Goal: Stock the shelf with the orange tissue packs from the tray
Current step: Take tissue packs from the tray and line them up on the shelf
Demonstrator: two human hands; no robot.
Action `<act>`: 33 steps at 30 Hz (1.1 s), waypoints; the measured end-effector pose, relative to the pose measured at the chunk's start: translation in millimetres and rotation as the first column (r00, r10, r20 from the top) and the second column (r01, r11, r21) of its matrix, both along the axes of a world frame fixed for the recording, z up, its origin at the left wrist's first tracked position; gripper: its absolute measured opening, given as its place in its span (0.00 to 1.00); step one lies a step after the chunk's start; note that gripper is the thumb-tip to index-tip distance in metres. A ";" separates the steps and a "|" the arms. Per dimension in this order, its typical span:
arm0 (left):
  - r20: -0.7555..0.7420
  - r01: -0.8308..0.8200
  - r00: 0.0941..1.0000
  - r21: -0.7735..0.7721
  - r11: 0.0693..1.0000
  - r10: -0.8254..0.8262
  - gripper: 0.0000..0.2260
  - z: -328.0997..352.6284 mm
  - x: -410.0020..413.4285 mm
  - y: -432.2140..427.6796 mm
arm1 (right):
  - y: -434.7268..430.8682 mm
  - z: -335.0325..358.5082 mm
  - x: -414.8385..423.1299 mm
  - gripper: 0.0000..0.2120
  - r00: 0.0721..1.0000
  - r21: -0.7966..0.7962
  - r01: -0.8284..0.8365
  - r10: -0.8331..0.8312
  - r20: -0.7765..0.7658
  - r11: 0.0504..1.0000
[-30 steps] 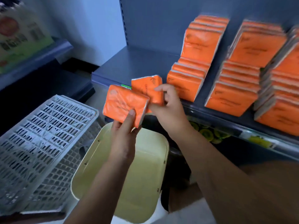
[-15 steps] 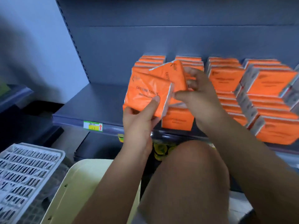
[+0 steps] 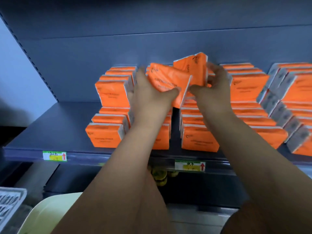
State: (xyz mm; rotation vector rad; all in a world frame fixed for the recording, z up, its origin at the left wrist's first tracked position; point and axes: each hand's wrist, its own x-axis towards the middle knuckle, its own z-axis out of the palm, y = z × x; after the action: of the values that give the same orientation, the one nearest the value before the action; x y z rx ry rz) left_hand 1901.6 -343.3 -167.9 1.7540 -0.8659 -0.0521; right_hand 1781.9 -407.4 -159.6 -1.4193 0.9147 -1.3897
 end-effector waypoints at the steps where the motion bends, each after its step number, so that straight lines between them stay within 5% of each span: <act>1: 0.037 0.011 0.999 0.014 1.000 -0.012 0.44 -1.4 -0.2 -6.5 | -8.0 0.0 0.2 0.27 0.999 -0.012 0.023 -0.024 -0.030 1.000; 8: 0.000 0.046 0.999 0.055 0.997 -0.046 0.54 -1.8 -14.2 -33.8 | -41.2 -13.3 -6.7 0.32 0.987 -0.129 0.097 -0.111 -0.113 0.987; 13: 0.058 0.077 0.995 0.050 0.996 -0.080 0.49 -22.3 -11.3 -29.4 | -41.1 -25.2 -16.0 0.29 0.997 -0.048 -0.043 0.040 -0.059 0.998; 20: 0.134 -0.057 0.990 0.038 0.998 0.051 0.47 -27.0 5.0 -29.5 | -42.3 -28.1 -13.9 0.25 0.999 -0.050 -0.019 0.018 -0.028 0.999; 33: -0.019 -0.163 0.986 0.041 0.986 0.164 0.51 -31.0 4.4 -40.2 | -48.4 -34.5 -29.1 0.26 1.000 -0.101 -0.001 0.000 -0.009 0.995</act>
State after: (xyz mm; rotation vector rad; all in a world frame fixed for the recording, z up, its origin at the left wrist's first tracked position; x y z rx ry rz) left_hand 1906.0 -383.5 -198.9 1.8529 -0.7063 0.0202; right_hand 1752.8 -455.8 -194.1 -1.5023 0.8602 -1.4474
